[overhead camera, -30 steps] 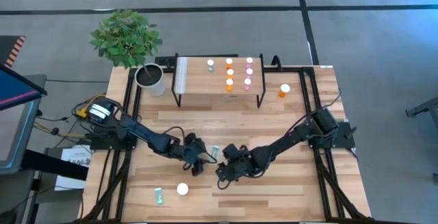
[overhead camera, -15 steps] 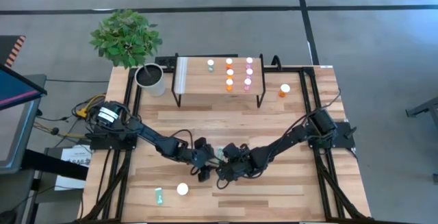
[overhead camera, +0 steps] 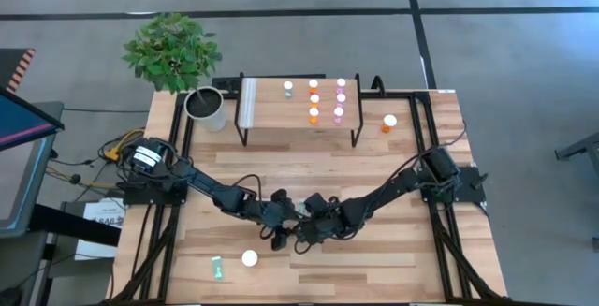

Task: Pick and place medicine bottles onto shelf by color
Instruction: Put the top blue pill bottle on the shelf aligned with the other blue pill bottle

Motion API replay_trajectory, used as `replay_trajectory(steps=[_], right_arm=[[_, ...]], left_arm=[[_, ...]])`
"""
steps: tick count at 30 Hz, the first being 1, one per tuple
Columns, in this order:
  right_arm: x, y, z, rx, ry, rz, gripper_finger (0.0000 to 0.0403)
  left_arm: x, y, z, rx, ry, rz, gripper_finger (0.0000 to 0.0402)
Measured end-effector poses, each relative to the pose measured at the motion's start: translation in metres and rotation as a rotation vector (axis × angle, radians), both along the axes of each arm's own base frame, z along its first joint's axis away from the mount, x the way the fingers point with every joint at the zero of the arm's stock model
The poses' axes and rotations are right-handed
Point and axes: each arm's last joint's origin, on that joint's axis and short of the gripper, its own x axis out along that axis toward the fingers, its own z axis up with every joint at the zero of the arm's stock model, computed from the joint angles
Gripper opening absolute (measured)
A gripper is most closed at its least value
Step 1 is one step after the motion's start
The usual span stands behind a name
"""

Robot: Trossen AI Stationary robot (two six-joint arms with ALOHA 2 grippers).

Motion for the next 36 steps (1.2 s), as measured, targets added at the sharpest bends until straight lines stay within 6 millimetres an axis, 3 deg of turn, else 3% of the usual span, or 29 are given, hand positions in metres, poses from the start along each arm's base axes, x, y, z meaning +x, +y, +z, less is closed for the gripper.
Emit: replay_trajectory(steps=[7,12,16,20,25,36], right_arm=[[0.003,-0.008,0.001,0.004,-0.002,-0.017,0.0269],[0.006,-0.016,0.001,0.001,-0.002,-0.036,0.0269],[0.007,-0.021,0.001,-0.014,0.006,-0.035,0.0269],[0.007,-0.027,0.0,-0.042,0.032,-0.021,0.0268],[0.003,-0.032,-0.003,-0.055,0.111,-0.008,0.0249],[-0.006,-0.034,-0.006,-0.105,0.236,0.058,0.0172]], left_arm=[[-0.004,0.0,0.007,0.025,0.01,-0.042,0.0232],[-0.024,0.007,0.039,0.139,0.049,0.001,0.0232],[-0.046,0.014,0.066,0.212,-0.044,0.111,0.0232],[-0.067,0.018,0.08,0.217,-0.138,0.161,0.0232],[-0.083,0.023,0.083,0.21,-0.191,0.199,0.0232],[-0.083,0.023,0.082,0.204,-0.198,0.22,0.0232]])
